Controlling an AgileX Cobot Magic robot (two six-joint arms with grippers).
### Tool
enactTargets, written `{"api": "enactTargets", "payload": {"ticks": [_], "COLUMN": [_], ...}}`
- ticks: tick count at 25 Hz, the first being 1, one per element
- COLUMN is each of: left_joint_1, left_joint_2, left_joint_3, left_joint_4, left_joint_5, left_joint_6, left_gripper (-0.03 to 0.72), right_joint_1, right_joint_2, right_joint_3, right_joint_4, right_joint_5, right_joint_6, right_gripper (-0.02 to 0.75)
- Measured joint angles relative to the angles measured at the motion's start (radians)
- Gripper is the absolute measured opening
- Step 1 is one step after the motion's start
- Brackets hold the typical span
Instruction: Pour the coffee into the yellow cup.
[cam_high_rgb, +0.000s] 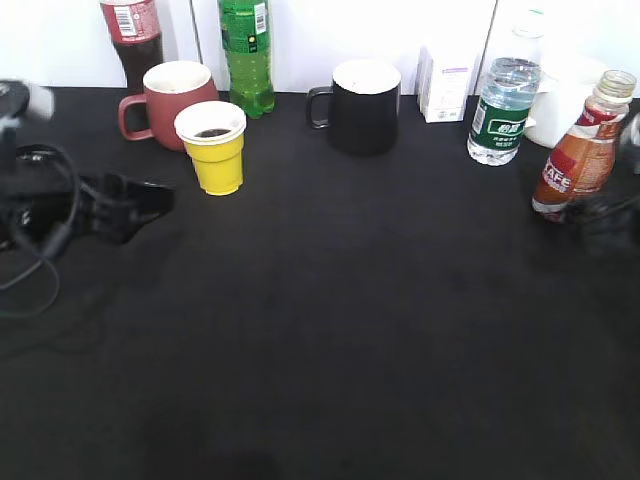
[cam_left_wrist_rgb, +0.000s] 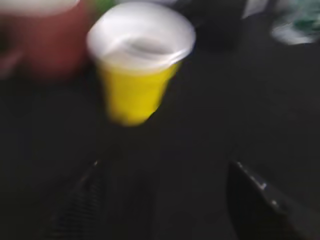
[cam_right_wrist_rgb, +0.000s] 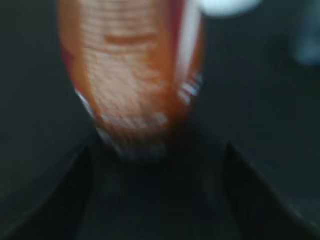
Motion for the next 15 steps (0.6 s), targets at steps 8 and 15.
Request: {"api": "enactTargets", "payload": {"ticks": [8, 15], "left_joint_1": [-0.373, -0.403], "left_joint_2": [-0.173, -0.576], "left_joint_3": [-0.32, -0.387], "left_joint_4": [-0.228, -0.564], "left_joint_5": [0.908, 1.235], "left_joint_6": [-0.097, 0.468], "left_gripper": [0.463, 0.438], "right_joint_1": [0.0, 0.0], "right_joint_2": [-0.228, -0.55], "right_joint_3": [-0.386, -0.333], "right_joint_4": [0.234, 0.429], "right_joint_5": [0.919, 1.099], "right_joint_6": [0.0, -0.211], "right_gripper": [0.596, 0.592]}}
